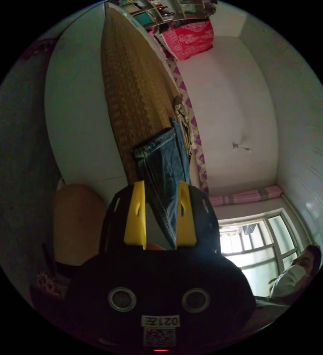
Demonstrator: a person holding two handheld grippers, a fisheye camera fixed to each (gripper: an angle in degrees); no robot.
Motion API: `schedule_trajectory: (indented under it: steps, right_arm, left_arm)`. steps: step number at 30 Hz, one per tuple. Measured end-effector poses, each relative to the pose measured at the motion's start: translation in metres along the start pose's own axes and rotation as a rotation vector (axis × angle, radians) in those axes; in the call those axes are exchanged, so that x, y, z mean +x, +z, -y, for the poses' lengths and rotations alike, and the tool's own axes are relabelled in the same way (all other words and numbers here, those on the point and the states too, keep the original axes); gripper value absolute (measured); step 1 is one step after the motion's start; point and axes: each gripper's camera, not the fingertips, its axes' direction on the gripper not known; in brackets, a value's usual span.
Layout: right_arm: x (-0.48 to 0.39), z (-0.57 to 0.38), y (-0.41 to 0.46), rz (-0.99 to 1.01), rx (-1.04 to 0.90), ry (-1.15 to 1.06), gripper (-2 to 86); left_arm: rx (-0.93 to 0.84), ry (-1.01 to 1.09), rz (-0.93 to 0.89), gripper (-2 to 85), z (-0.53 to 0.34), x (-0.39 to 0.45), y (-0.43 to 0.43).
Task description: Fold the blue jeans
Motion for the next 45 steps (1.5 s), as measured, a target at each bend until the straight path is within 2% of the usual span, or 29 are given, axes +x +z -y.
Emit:
schedule_trajectory:
  steps: [7,11,16,19,21,23,28,32,33,35,40,45]
  right_arm:
    - [0.011,0.005,0.004,0.007,0.004,0.004,0.0]
    - [0.018,0.008,0.008,0.012,0.006,0.011,0.0]
    - [0.025,0.012,0.013,0.014,0.009,0.015,0.0]
    - [0.03,0.015,0.016,0.016,0.011,0.015,-0.1]
    - [0.034,0.018,0.019,0.023,0.013,0.017,-0.1]
    - [0.038,0.02,0.021,0.029,0.015,0.02,-0.1]
    - [0.045,0.026,0.029,0.032,0.014,0.02,0.0]
    - [0.05,0.03,0.037,0.031,0.016,0.018,0.0]
    - [0.052,0.031,0.039,0.034,0.018,0.019,0.0]
    - [0.056,0.032,0.042,0.039,0.021,0.022,0.1]
    - [0.064,0.035,0.051,0.043,0.022,0.034,0.1]
    - [0.068,0.046,0.067,0.04,0.005,0.037,0.1]
  left_arm:
    - [-0.017,-0.068,-0.063,6.5,0.01,-0.005,0.006]
    - [0.0,-0.133,-0.12,0.2,0.015,-0.006,0.007]
    - [0.08,-0.158,-0.121,-0.2,0.014,0.008,0.006]
    - [0.134,-0.168,-0.125,5.3,0.013,0.013,0.009]
    - [0.127,-0.199,-0.167,13.6,0.013,0.014,0.017]
    - [0.123,-0.187,-0.181,16.2,0.014,0.018,0.023]
    - [0.079,-0.165,-0.194,16.4,0.018,0.034,0.047]
    - [0.024,-0.157,-0.206,12.0,0.017,0.051,0.072]
    - [0.022,-0.18,-0.195,6.7,0.016,0.054,0.077]
    - [0.041,-0.187,-0.21,1.6,0.012,0.06,0.08]
    - [0.023,-0.092,-0.238,-0.8,0.006,0.098,0.09]
    - [-0.048,0.203,-0.111,-0.9,0.023,0.19,0.114]
